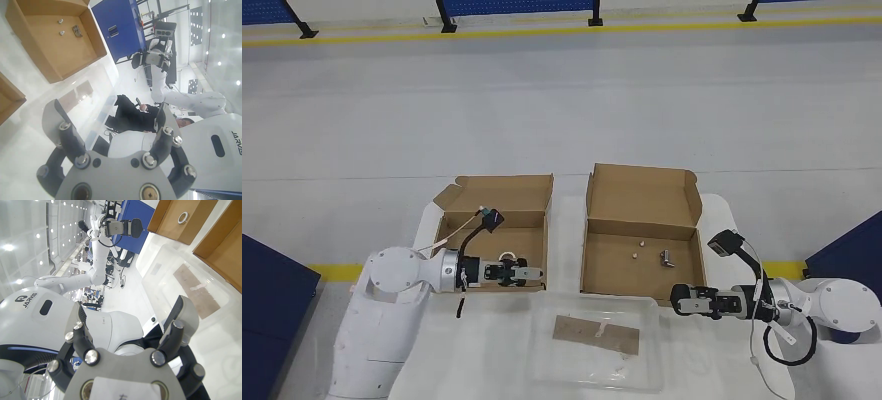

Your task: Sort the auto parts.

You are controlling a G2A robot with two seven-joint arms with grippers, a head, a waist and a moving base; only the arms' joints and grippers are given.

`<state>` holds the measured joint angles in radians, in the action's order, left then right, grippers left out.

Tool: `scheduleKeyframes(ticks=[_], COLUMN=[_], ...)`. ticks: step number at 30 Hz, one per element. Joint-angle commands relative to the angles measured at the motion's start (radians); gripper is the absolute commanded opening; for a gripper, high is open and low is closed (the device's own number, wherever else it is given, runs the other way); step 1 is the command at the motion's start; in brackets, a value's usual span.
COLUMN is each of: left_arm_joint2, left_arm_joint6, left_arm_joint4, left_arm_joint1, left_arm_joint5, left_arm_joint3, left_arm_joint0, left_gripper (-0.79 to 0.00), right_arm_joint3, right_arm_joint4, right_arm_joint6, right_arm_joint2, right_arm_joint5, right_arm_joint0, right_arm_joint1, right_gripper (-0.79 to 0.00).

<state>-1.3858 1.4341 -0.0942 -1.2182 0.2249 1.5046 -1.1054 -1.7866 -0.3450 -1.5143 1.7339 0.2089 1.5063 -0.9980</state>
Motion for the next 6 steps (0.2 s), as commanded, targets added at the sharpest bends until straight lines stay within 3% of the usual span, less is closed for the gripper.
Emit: scheduleKeyframes(ticks=[1, 6], left_arm_joint2=[0.000, 0.000], left_arm_joint6=[0.000, 0.000], left_arm_joint4=[0.000, 0.000], left_arm_joint1=[0.000, 0.000], left_arm_joint5=[0.000, 0.000], left_arm_joint3=[0.000, 0.000], left_arm_joint0=[0.000, 0.000], left_gripper=[0.000, 0.000], right_arm_joint3=[0.000, 0.000], right_arm_joint4=[0.000, 0.000], right_arm_joint6=[0.000, 0.000], right_arm_joint2=[0.000, 0.000], right_arm_joint5=[0.000, 0.000], right_arm_joint0=[0.000, 0.000], right_arm_joint1=[0.000, 0.000], right_gripper=[0.000, 0.000])
